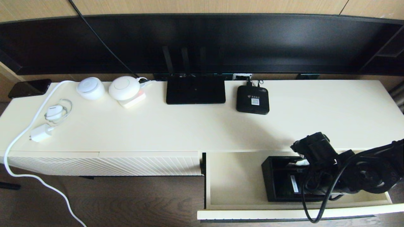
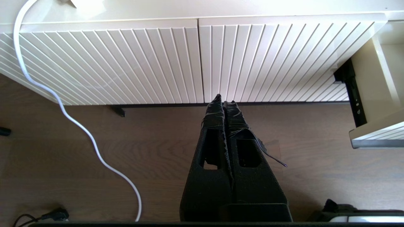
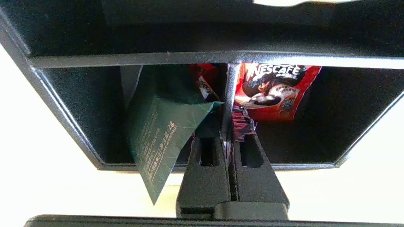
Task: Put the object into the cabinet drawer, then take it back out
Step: Put the storage box in the drawer, then close the drawer
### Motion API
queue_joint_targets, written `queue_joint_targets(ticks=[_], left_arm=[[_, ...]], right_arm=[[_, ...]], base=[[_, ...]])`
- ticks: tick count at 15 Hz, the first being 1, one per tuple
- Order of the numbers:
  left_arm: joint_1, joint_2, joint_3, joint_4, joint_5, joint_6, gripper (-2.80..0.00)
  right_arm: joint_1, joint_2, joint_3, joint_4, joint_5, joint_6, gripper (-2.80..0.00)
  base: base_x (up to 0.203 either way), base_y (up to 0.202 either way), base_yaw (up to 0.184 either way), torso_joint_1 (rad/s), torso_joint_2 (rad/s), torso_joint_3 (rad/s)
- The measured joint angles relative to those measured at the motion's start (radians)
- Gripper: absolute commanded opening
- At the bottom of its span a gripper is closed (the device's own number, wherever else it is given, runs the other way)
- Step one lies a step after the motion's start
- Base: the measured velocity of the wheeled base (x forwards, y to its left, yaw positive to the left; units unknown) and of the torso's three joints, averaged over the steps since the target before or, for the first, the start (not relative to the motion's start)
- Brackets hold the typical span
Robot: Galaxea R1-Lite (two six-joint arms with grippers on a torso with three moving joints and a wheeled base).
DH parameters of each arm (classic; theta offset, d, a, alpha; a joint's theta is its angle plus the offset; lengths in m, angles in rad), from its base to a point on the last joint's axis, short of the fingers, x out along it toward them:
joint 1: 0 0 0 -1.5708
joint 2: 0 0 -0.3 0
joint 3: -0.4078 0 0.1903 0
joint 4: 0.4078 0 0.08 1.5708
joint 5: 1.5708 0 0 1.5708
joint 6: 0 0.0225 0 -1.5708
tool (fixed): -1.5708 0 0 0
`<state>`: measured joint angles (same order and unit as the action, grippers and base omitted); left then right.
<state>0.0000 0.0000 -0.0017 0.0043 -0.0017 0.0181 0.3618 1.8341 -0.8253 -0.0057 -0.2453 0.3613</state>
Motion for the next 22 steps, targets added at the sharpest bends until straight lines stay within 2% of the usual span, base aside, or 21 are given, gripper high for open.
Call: queue_joint_targets(ticks=[1, 2, 7, 11, 16, 17, 20, 22], left_arm=[[0.000, 0.000, 0.000, 0.000, 0.000, 0.000, -2.80], [0.000, 0.000, 0.000, 0.000, 0.000, 0.000, -2.80], [0.000, 0.000, 0.000, 0.000, 0.000, 0.000, -2.80], [0.000, 0.000, 0.000, 0.000, 0.000, 0.000, -2.80], [0.000, 0.000, 0.000, 0.000, 0.000, 0.000, -2.80], [0.000, 0.000, 0.000, 0.000, 0.000, 0.000, -2.80], [0.000, 0.000, 0.000, 0.000, 0.000, 0.000, -2.80], [0.000, 0.000, 0.000, 0.000, 0.000, 0.000, -2.80]], right_arm=[[-0.001, 0.003, 0.000, 0.000, -0.001, 0.000, -2.80], [-0.002, 0.004, -0.003, -0.001, -0.003, 0.000, 0.00], [-0.005, -0.038, -0.013, -0.001, -0.008, -0.015, 0.00], [-0.006, -0.153, 0.000, 0.016, -0.011, -0.087, 0.00], [-0.015, -0.308, 0.001, 0.117, -0.010, -0.135, 0.00], [-0.016, -0.342, -0.001, 0.148, -0.008, -0.141, -2.80], [-0.015, -0.441, -0.005, 0.266, 0.000, -0.165, -2.80], [-0.012, -0.501, -0.006, 0.299, 0.001, -0.180, -2.80]], base=[[0.000, 0.000, 0.000, 0.000, 0.00, 0.000], [0.000, 0.000, 0.000, 0.000, 0.00, 0.000], [0.000, 0.000, 0.000, 0.000, 0.00, 0.000], [0.000, 0.000, 0.000, 0.000, 0.00, 0.000], [0.000, 0.000, 0.000, 0.000, 0.00, 0.000], [0.000, 0.000, 0.000, 0.000, 0.00, 0.000], [0.000, 0.000, 0.000, 0.000, 0.00, 0.000], [0.000, 0.000, 0.000, 0.000, 0.00, 0.000]])
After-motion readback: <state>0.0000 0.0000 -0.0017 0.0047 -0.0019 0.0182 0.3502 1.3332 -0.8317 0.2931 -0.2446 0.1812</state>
